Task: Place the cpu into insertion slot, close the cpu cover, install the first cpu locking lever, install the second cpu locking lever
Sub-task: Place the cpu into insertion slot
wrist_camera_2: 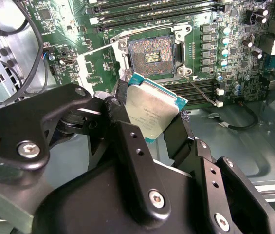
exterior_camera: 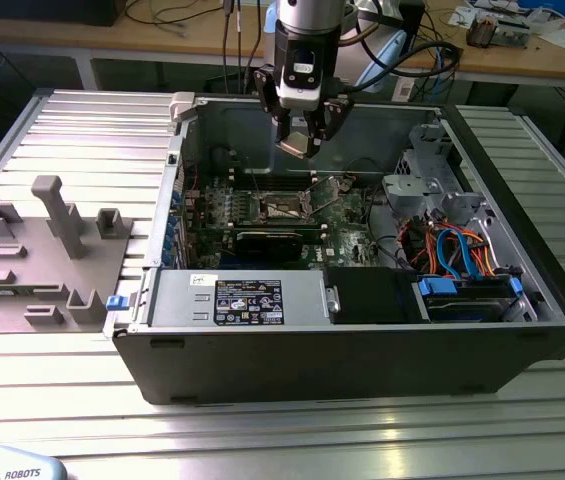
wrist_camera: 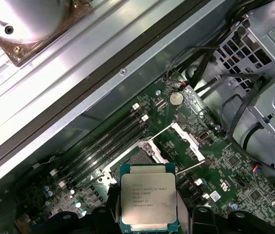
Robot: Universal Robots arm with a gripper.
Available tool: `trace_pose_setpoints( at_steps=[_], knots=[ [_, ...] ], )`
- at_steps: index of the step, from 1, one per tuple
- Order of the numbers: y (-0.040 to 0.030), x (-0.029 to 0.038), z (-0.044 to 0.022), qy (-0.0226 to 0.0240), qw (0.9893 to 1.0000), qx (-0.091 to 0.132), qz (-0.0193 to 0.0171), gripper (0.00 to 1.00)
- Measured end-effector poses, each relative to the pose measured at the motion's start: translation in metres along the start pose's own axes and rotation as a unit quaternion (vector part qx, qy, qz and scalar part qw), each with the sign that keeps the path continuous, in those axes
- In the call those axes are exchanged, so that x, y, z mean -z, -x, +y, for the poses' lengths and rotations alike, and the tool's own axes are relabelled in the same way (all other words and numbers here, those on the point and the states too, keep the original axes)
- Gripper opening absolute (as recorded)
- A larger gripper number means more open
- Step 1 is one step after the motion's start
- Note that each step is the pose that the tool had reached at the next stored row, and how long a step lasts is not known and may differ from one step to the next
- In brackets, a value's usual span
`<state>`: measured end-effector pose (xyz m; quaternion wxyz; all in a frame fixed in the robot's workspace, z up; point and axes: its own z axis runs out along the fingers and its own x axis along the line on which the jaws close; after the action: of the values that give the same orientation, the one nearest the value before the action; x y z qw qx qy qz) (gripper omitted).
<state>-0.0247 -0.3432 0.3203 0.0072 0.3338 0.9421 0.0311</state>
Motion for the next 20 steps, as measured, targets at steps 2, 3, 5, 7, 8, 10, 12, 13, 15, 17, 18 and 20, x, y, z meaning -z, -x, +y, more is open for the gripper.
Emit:
trace_pose_setpoints(
  at_steps=[2,3,5,7,8,10,12,13,15,17,18,20],
  knots=[
    [0.0000,0.0000,0.0000,0.0000,1.0000,0.000,0.0000,0.54],
    [0.0000,0.0000,0.0000,0.0000,1.0000,-0.001,0.0000,0.54],
    [0.0000,0.0000,0.0000,0.0000,1.0000,-0.001,-0.0001,0.54],
    [0.0000,-0.0001,0.0000,0.0000,1.0000,-0.002,-0.0001,0.54],
    [0.0000,-0.0001,0.0000,0.0000,1.0000,-0.002,-0.0001,0.54],
    [0.0000,-0.0001,0.0000,0.0000,1.0000,-0.002,-0.0001,0.54],
    [0.0000,-0.0002,0.0000,0.0000,1.0000,-0.003,-0.0002,0.54],
    [0.0000,-0.0002,0.0000,0.0000,1.0000,-0.003,-0.0002,0.54],
    [0.0000,-0.0002,0.0000,0.0000,1.0000,-0.004,-0.0002,0.54],
    [0.0000,-0.0003,0.0000,0.0000,1.0000,-0.004,-0.0003,0.54],
    [0.0000,-0.0003,0.0000,0.0000,1.0000,-0.004,-0.0003,0.54],
    [0.0000,-0.0003,0.0000,0.0000,1.0000,-0.005,-0.0003,0.54]
  ],
)
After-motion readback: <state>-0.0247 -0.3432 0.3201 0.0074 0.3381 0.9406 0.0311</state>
